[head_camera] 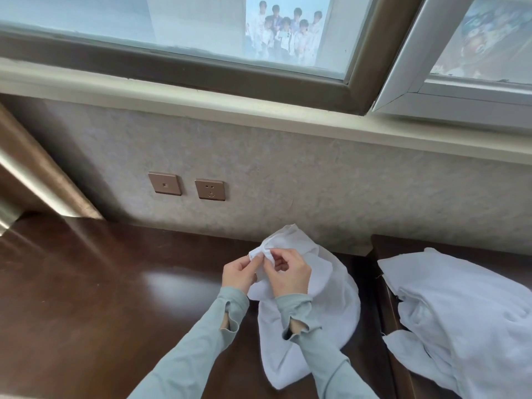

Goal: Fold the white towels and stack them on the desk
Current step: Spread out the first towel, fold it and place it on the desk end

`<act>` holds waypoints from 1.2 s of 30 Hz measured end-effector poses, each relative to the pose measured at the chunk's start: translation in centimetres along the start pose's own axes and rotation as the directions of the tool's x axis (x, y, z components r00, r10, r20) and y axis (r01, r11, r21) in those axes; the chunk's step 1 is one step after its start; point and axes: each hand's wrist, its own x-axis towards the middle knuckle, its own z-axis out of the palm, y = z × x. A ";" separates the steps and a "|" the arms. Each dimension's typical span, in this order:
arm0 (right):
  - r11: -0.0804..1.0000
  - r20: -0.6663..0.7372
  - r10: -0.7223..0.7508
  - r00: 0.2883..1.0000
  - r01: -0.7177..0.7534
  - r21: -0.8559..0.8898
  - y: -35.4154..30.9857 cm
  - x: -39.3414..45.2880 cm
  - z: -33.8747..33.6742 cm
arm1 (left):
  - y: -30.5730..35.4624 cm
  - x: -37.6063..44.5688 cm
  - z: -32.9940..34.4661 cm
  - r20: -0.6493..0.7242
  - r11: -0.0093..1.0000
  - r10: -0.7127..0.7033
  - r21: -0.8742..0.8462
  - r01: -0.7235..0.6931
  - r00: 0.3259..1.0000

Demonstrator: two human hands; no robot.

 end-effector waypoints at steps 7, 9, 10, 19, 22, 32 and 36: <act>0.998 0.016 -0.066 0.998 0.066 -0.019 0.5 -0.3 0.6 | 0.6 -0.6 0.3 0.015 0.998 0.011 -0.067 -0.010 1.000; 0.993 0.051 -0.104 0.993 0.106 -0.043 0.8 -1.5 0.9 | 0.4 -0.6 0.1 0.038 0.998 0.029 -0.053 -0.027 0.999; 0.991 0.090 -0.124 0.988 0.129 -0.047 0.8 -2.1 0.8 | 0.2 -0.5 -0.2 0.040 0.999 0.037 -0.018 -0.036 0.999; 0.990 0.333 0.028 0.943 0.019 -0.138 3.6 3.2 -4.2 | -0.9 -0.1 -1.6 0.082 0.948 0.131 0.280 -0.149 0.988; 0.902 0.548 -0.034 0.836 0.261 -0.343 5.0 8.2 -4.7 | -1.1 -0.4 -2.0 0.148 0.929 0.153 0.316 -0.194 0.977; 0.562 0.852 0.393 0.346 0.643 -0.520 7.4 15.1 1.6 | -0.6 0.3 -5.1 0.109 0.874 0.148 0.451 -0.182 0.983; 0.453 0.836 0.340 0.431 0.704 -0.547 8.6 15.9 2.3 | -0.3 0.4 -6.2 0.063 0.868 0.180 0.459 -0.189 0.982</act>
